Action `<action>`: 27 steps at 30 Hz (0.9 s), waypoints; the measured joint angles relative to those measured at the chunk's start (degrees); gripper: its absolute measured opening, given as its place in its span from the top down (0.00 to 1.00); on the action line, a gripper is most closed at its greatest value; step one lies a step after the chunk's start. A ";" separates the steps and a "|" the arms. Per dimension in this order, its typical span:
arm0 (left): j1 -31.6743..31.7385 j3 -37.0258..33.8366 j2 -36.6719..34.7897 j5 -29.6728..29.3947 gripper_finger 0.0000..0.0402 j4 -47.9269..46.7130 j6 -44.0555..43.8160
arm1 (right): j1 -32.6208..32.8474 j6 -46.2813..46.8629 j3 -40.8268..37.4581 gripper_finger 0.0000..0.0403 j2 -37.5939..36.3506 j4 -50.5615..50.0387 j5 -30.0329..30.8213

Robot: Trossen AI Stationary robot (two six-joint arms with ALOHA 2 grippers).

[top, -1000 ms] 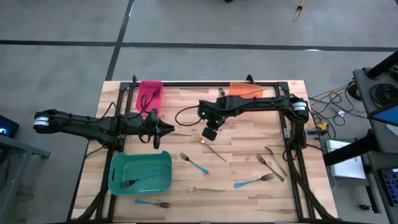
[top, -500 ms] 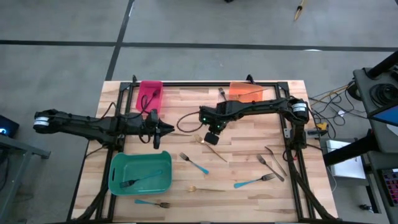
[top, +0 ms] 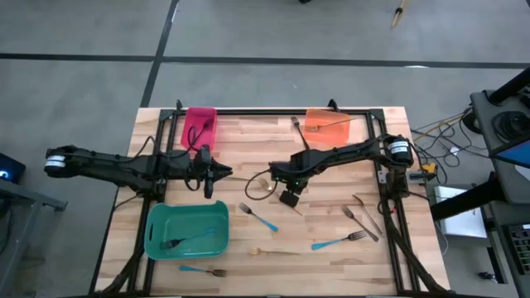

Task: Sort silverware by color (type)
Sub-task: Put the gold fork into the orange bin

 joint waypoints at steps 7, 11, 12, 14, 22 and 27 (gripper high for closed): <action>0.00 0.00 -0.02 -0.05 0.90 0.24 1.91 | 2.10 2.49 -0.29 0.76 -0.04 2.36 0.20; 0.00 0.00 -0.02 -0.09 0.90 0.42 3.18 | 3.14 3.57 -0.46 0.67 -0.04 5.17 0.22; 0.00 0.00 -0.02 -0.10 0.90 0.42 3.53 | 3.30 3.82 -0.48 0.66 -0.04 5.86 0.24; 0.00 0.00 0.00 -0.11 0.90 0.42 4.33 | 3.71 3.86 -0.67 0.63 -0.04 8.74 0.26; 0.00 0.00 0.00 -0.13 0.90 0.63 5.50 | 4.07 5.66 -4.24 0.58 -0.04 19.89 1.53; 0.00 0.00 0.01 -0.13 0.90 0.69 5.55 | 3.95 6.31 -5.13 0.59 1.47 20.82 5.24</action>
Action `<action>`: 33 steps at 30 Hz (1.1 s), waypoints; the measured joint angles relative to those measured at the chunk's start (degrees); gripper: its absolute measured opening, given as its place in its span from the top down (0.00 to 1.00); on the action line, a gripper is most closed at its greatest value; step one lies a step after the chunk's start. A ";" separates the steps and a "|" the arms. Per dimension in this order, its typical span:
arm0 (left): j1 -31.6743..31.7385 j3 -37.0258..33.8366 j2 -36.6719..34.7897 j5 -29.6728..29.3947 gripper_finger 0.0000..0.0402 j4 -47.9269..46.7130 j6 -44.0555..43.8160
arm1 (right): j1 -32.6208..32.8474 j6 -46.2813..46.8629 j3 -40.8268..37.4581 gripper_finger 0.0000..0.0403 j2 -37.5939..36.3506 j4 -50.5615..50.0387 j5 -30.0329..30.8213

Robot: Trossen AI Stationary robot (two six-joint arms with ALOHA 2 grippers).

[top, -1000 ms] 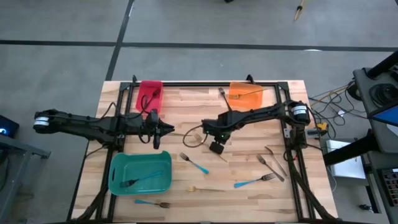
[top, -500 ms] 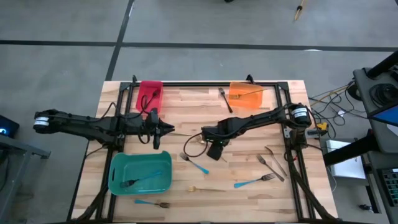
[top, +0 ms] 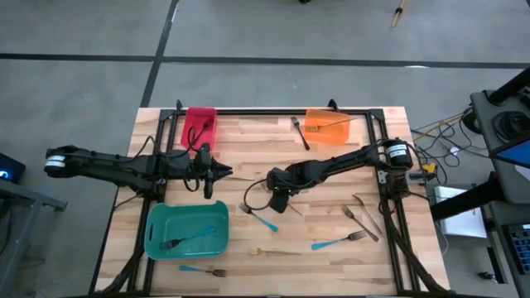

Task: Sort silverware by color (type)
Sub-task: Put the gold fork into the orange bin

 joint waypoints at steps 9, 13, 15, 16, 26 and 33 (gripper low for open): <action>0.00 0.00 -0.11 0.00 0.90 0.71 0.44 | 0.04 -3.98 1.90 0.62 9.88 0.51 0.74; 0.00 0.00 -0.11 0.00 0.90 0.87 1.02 | 0.04 -3.99 2.33 0.68 11.45 0.21 1.48; 0.00 0.00 -0.11 0.00 0.90 1.45 1.81 | 0.04 -3.60 2.33 0.72 11.73 0.55 2.11; 0.00 0.00 -0.11 -0.01 0.90 1.86 1.96 | 0.04 -3.28 2.33 0.75 11.65 0.66 2.70; 0.07 0.00 -0.11 -0.02 0.90 6.02 4.29 | 0.00 -4.27 2.31 0.96 9.54 1.39 4.40; 0.09 0.00 -0.17 -0.02 0.90 7.75 5.47 | -0.20 -6.91 1.92 0.96 3.15 0.92 4.64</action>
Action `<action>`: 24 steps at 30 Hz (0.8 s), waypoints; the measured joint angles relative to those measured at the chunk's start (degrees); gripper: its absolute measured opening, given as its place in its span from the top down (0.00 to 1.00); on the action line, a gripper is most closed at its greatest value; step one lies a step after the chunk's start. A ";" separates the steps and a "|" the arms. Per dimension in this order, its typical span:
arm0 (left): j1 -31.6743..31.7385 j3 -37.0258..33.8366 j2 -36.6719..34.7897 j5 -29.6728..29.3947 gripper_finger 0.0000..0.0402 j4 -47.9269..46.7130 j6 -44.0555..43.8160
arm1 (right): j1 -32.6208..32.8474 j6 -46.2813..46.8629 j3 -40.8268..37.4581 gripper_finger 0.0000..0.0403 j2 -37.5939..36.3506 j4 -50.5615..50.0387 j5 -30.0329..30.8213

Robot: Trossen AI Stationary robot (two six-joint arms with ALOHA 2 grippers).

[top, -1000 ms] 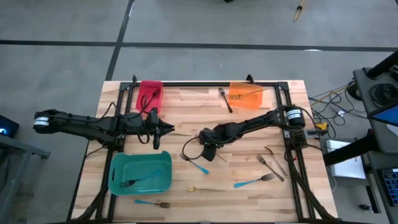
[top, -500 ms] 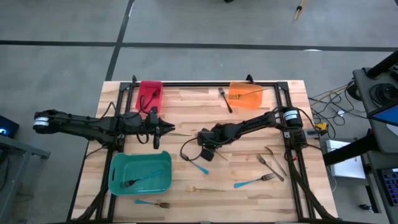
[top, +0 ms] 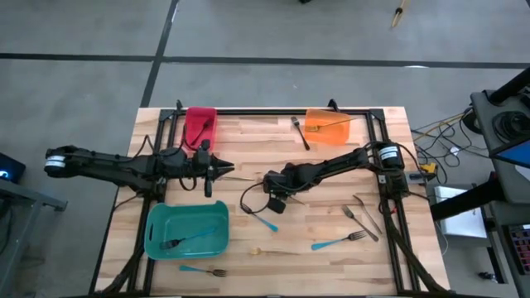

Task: Sort silverware by color (type)
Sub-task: Put the gold fork into the orange bin

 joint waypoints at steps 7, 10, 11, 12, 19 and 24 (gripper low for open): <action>0.00 0.00 -0.22 0.00 0.90 2.24 0.93 | -0.86 -5.40 0.22 0.97 -7.84 -0.27 0.64; 0.00 0.00 -0.68 0.02 0.90 2.94 0.94 | -1.52 -9.54 0.12 0.97 -10.65 -1.90 0.65; 0.00 0.00 -0.97 0.02 0.90 3.14 0.94 | -1.89 -10.88 0.14 0.97 -11.99 -2.44 0.64; 0.00 0.00 -1.34 0.02 0.90 3.12 0.94 | -2.31 -12.21 0.23 0.97 -13.11 -3.36 0.61; 0.02 0.00 -4.34 0.05 0.90 3.12 1.84 | -7.86 -20.60 1.74 0.97 -17.78 -8.23 0.86; 0.04 0.00 -5.67 0.04 0.90 3.10 5.02 | -13.27 -28.56 7.77 0.97 -16.59 -12.31 0.93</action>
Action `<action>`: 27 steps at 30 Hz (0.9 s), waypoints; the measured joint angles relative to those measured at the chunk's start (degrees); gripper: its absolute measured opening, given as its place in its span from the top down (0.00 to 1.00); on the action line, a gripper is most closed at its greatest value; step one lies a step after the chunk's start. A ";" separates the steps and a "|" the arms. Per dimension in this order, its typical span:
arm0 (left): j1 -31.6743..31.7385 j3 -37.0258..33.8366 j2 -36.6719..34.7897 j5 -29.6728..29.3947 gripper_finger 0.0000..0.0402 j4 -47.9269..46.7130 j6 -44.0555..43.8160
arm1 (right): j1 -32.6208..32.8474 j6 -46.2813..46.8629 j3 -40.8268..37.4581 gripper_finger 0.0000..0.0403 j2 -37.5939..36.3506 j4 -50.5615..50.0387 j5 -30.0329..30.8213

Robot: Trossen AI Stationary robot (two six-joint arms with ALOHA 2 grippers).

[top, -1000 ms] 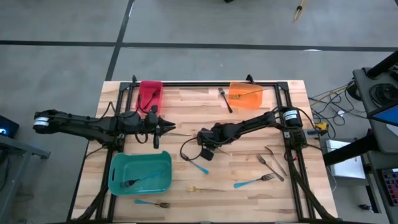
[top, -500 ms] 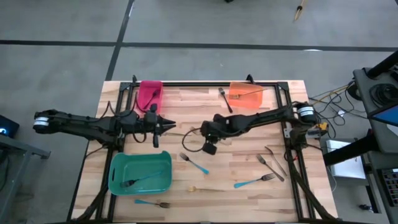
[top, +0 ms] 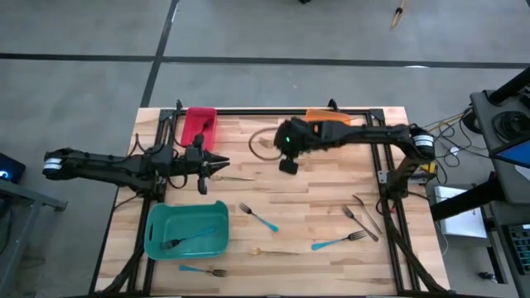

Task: Sort silverware by color (type)
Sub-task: Put the gold fork into the orange bin

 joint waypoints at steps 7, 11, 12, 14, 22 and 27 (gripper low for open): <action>0.05 0.00 -2.86 -0.90 0.90 0.00 6.24 | -9.23 -23.61 9.58 0.97 3.22 -14.68 0.01; 0.55 0.00 -4.93 -5.27 0.90 0.01 11.49 | -16.56 -30.63 11.46 0.97 3.89 -21.50 0.02; 0.72 0.00 -5.40 -6.62 0.90 -0.02 12.61 | -18.65 -32.34 11.51 0.97 3.87 -23.60 -0.01; 0.99 0.00 -6.27 -8.97 0.90 0.00 14.64 | -23.26 -37.12 10.98 0.97 3.84 -26.95 -0.06; 1.40 0.00 -7.99 -10.49 0.90 0.00 14.25 | -35.45 -45.45 6.43 0.97 3.86 -28.79 -0.10; 1.40 0.00 -7.93 -10.47 0.90 -0.02 7.66 | -38.07 -49.20 4.42 0.97 3.82 -28.30 0.20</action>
